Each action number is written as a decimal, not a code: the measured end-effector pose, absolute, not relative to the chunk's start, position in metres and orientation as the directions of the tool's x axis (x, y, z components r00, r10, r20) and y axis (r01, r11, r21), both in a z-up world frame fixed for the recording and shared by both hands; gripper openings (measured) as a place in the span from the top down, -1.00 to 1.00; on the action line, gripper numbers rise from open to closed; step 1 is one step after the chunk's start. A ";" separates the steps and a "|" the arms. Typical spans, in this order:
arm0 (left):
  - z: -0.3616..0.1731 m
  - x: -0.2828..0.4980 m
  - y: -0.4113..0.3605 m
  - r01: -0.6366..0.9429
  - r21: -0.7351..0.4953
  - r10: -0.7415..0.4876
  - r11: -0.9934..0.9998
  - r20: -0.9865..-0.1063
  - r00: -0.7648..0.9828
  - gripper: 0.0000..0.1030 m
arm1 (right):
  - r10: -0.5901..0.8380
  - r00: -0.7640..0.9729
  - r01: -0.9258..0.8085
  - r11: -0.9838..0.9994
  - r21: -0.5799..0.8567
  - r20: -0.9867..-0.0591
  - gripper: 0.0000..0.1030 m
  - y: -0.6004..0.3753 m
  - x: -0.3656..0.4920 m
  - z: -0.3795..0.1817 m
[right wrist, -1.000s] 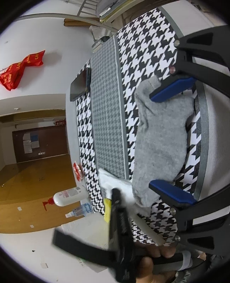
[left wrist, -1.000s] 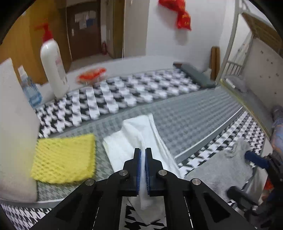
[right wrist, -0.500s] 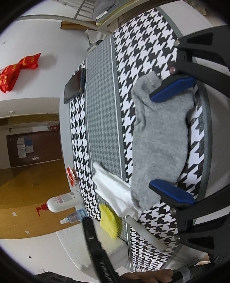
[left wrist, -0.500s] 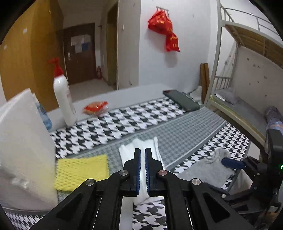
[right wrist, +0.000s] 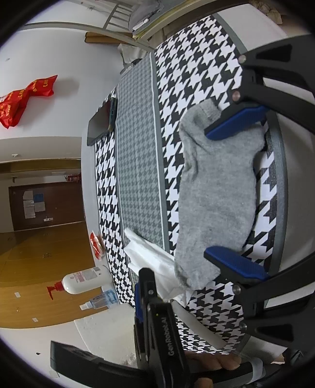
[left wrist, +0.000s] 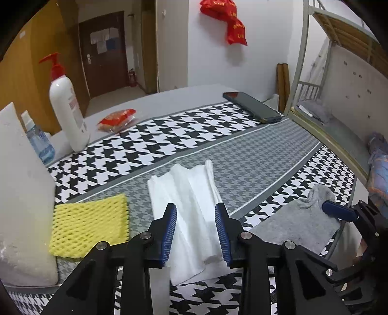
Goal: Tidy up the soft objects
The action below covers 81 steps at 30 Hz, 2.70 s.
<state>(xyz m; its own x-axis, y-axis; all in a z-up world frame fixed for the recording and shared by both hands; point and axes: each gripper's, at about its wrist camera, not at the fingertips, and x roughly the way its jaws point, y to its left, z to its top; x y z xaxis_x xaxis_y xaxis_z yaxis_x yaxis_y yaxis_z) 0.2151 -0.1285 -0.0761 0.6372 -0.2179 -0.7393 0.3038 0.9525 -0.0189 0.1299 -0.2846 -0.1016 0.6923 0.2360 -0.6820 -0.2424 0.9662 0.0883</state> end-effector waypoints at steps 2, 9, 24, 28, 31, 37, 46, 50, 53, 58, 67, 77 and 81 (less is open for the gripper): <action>-0.080 0.218 -0.131 0.302 -0.017 -0.211 0.953 -0.753 0.623 0.29 | 0.235 0.694 -0.243 0.966 0.086 -0.681 -0.79 -0.284 0.130 -0.102; -0.092 0.227 -0.135 0.314 -0.022 -0.211 0.949 -0.786 0.581 0.14 | 0.245 0.696 -0.245 0.965 0.097 -0.675 -0.80 -0.286 0.129 -0.102; -0.094 0.235 -0.124 0.330 -0.056 -0.253 0.942 -0.764 0.594 0.86 | 0.226 0.690 -0.231 0.969 0.086 -0.687 -0.84 -0.282 0.132 -0.102; -0.079 0.224 -0.121 0.344 -0.047 -0.275 0.938 -0.705 0.654 0.86 | 0.210 0.685 -0.223 0.972 0.073 -0.698 -0.84 -0.279 0.134 -0.103; -0.069 0.215 -0.116 0.356 -0.054 -0.300 0.933 -0.663 0.686 0.86 | 0.180 0.683 -0.217 0.976 0.038 -0.708 -0.84 -0.274 0.135 -0.104; -0.059 0.203 -0.100 0.373 -0.077 -0.338 0.925 -0.613 0.714 0.86 | 0.137 0.677 -0.195 0.981 0.004 -0.723 -0.85 -0.270 0.137 -0.106; -0.048 0.180 -0.083 0.397 -0.101 -0.385 0.912 -0.543 0.746 0.86 | 0.119 0.658 -0.192 0.981 -0.013 -0.743 -0.97 -0.265 0.143 -0.109; -0.047 0.173 -0.077 0.399 -0.109 -0.394 0.911 -0.522 0.757 0.86 | 0.117 0.665 -0.187 0.982 -0.013 -0.737 -0.97 -0.265 0.142 -0.109; -0.046 0.170 -0.072 0.399 -0.122 -0.402 0.909 -0.509 0.761 0.86 | 0.115 0.668 -0.180 0.984 -0.010 -0.735 -0.94 -0.265 0.140 -0.109; -0.046 0.167 -0.064 0.389 -0.137 -0.403 0.911 -0.495 0.769 0.86 | 0.133 0.664 -0.202 0.979 -0.005 -0.736 -0.19 -0.258 0.128 -0.102; -0.033 0.144 -0.059 0.412 -0.117 -0.417 0.903 -0.460 0.784 0.86 | 0.233 0.648 -0.266 0.961 0.071 -0.725 0.49 -0.243 0.110 -0.097; -0.017 0.115 -0.043 0.405 -0.092 -0.403 0.910 -0.437 0.804 0.86 | 0.302 0.689 -0.325 0.941 0.092 -0.659 0.50 -0.234 0.093 -0.073; -0.013 0.107 -0.036 0.399 -0.095 -0.400 0.912 -0.426 0.811 0.86 | 0.321 0.703 -0.342 0.935 0.094 -0.635 0.50 -0.232 0.088 -0.064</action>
<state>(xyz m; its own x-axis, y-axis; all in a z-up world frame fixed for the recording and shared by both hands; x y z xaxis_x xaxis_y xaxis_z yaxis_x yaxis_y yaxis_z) 0.1073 -0.0361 -0.0131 0.8114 -0.4000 -0.4263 0.3993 0.9118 -0.0955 0.0877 -0.2318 -0.0635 0.7027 0.3206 -0.6351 -0.3417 0.9351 0.0939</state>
